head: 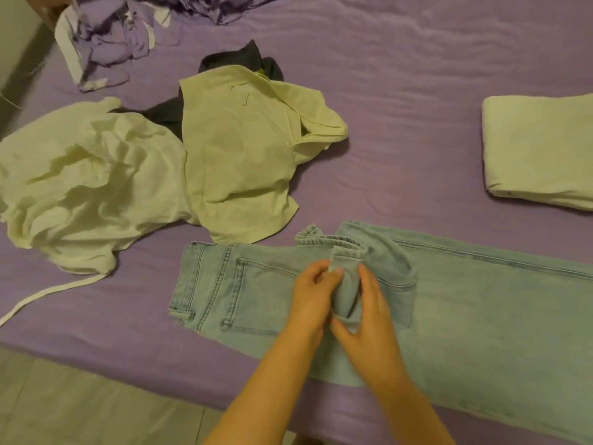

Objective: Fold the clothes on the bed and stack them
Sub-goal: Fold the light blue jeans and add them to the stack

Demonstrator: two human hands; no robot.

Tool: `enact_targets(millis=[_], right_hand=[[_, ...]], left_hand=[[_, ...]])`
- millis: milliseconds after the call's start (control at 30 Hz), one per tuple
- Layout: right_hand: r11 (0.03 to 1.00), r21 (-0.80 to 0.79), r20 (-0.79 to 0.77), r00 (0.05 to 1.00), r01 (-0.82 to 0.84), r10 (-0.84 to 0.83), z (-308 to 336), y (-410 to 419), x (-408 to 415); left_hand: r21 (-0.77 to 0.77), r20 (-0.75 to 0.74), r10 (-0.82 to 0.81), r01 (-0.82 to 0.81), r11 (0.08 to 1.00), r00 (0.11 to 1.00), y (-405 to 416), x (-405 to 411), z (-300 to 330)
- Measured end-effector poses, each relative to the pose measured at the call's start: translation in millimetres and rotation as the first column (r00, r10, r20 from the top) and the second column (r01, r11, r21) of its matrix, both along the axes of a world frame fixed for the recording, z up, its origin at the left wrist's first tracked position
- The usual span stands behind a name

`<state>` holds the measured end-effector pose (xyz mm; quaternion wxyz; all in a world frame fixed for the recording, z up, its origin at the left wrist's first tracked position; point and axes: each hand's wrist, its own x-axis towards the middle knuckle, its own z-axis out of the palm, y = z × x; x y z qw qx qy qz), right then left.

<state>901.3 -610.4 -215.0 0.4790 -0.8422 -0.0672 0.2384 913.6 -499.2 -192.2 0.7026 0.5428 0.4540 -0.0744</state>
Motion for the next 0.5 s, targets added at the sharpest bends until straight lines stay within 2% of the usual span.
enact_targets(millis=[33, 100, 133, 167, 233, 267, 333, 400, 500], right_hand=[[0.985, 0.105, -0.068, 0.989, 0.136, -0.129, 8.9, 0.2, 4.6], [0.873, 0.249, -0.198, 0.905, 0.419, -0.377, 26.0, -9.5, 13.4], [0.814, 0.25, -0.2, 0.851, 0.524, -0.486, 33.2, -18.6, 18.0], [0.76, 0.231, -0.186, 0.794, 0.608, -0.579, 38.9, -29.9, 23.1], [0.641, 0.23, -0.189, 0.68, 0.732, -0.709, 44.5, -58.4, 29.7], [0.599, 0.228, -0.186, 0.638, 0.768, -0.747, 45.6, -73.7, 32.0], [0.533, 0.225, -0.161, 0.571, 0.815, -0.805, 46.1, -107.6, 35.9], [0.447, 0.228, -0.148, 0.484, 0.865, -0.862, 45.6, -145.1, 38.4], [0.349, 0.156, -0.135, 0.37, 0.924, -0.919, 36.6, -203.8, 35.6]], left_hand=[[-0.027, 0.083, -0.088, 0.09, 0.996, 0.993, -10.8, 2.3, 17.1], [-0.053, 0.207, -0.266, 0.282, 0.958, 0.941, -28.8, 6.1, 37.3], [0.007, 0.242, -0.327, 0.336, 0.942, 0.913, -33.7, 7.2, 38.4], [0.138, 0.258, -0.372, 0.347, 0.928, 0.892, -36.2, 8.2, 35.4], [0.474, 0.192, -0.401, 0.274, 0.837, 0.896, -34.0, 10.4, 16.0], [0.561, 0.132, -0.375, 0.243, 0.791, 0.918, -29.7, 11.0, 5.5], [0.554, 0.004, -0.313, 0.259, 0.791, 0.95, -23.2, 11.2, -14.4], [0.485, -0.075, -0.346, 0.337, 0.807, 0.935, -25.1, 13.2, -30.0], [0.541, -0.108, -0.508, 0.479, 0.691, 0.854, -50.8, 23.5, -41.6]])
